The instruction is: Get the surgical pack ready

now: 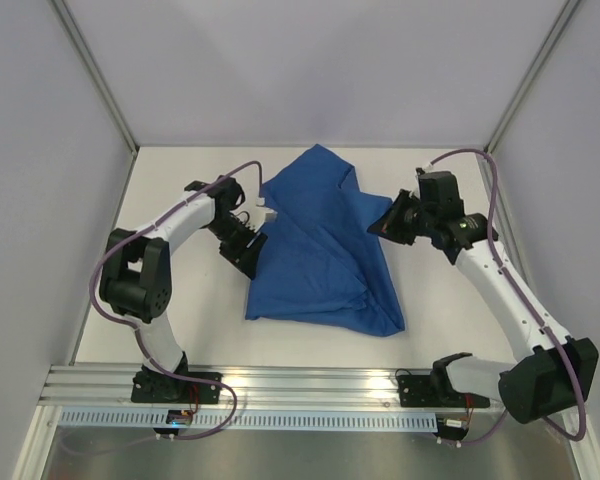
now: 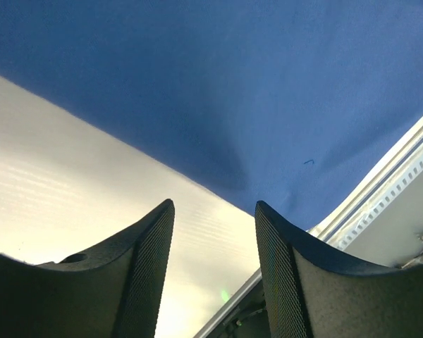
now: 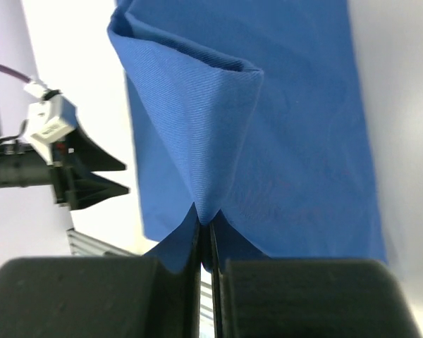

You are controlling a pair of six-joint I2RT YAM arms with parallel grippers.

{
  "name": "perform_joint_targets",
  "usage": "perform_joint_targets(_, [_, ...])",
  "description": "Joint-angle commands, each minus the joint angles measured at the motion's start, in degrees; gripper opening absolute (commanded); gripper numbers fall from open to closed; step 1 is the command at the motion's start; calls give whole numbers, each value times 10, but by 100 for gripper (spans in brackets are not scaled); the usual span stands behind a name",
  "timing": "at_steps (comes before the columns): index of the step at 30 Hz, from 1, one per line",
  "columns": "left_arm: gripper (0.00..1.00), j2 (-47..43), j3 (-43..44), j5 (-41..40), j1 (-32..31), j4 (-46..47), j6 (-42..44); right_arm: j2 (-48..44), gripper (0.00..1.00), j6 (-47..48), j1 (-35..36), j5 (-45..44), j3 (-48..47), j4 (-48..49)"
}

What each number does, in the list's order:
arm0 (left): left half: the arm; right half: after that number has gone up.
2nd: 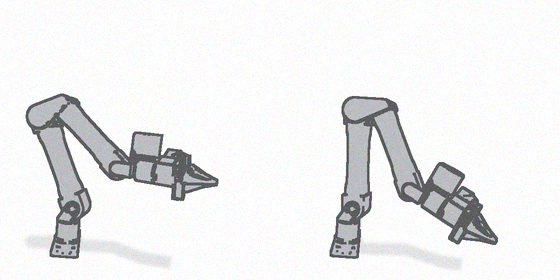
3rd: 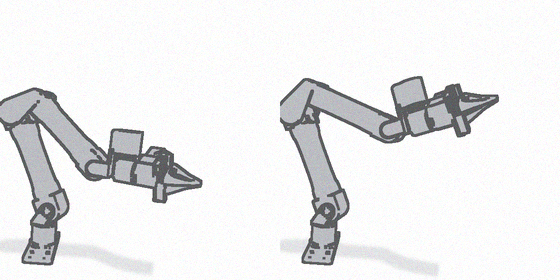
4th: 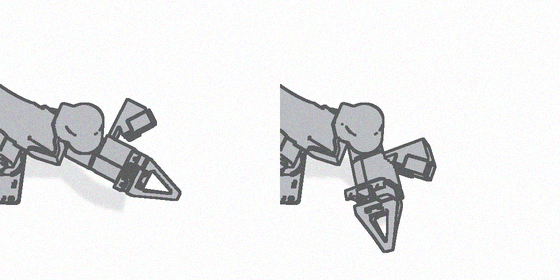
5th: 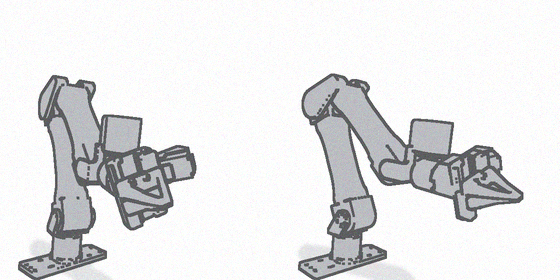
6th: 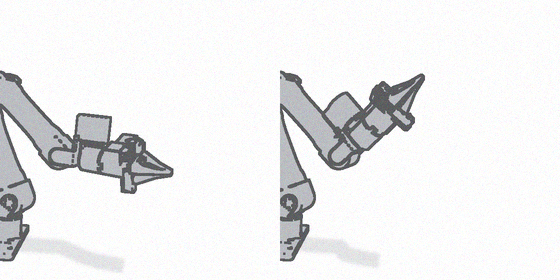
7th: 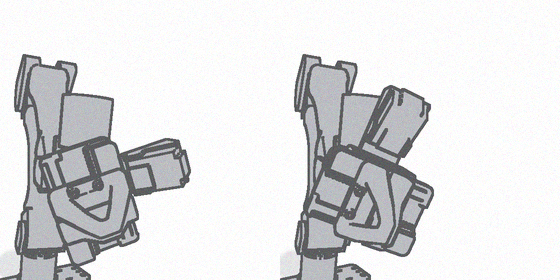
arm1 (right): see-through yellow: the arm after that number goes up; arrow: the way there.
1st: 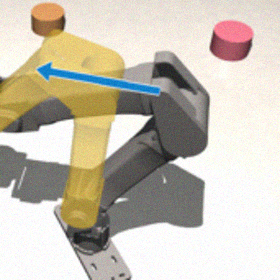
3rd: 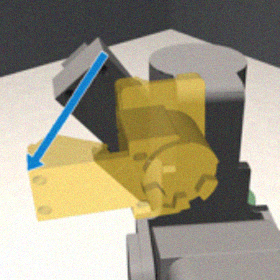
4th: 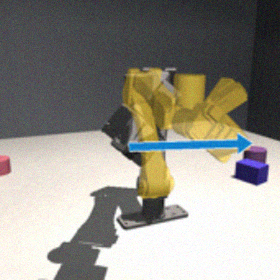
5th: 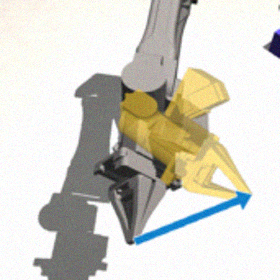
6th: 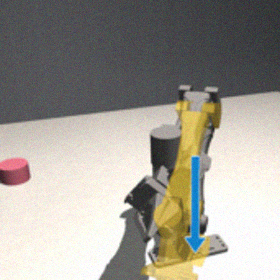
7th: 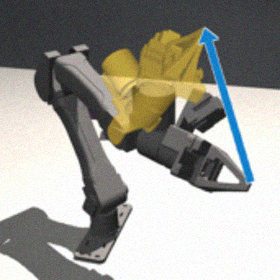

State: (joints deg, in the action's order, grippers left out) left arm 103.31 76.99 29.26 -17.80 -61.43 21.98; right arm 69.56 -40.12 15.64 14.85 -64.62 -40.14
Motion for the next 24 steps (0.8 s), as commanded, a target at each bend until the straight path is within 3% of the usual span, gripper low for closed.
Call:
perform_joint_targets(1, [57,-32,-7,-4,27,3,-2,13,0,-98,35,2,-45,65])
perform_joint_targets(8, [52,9,-36,-27,34,43,-18,63,0,-239,126,-22,-49,202])
perform_joint_targets(14, [52,21,-20,9,33,61,-23,110,0,-313,163,-54,-65,298])
perform_joint_targets(24, [43,49,-11,70,18,94,-39,189,1,-346,216,-112,-92,368])
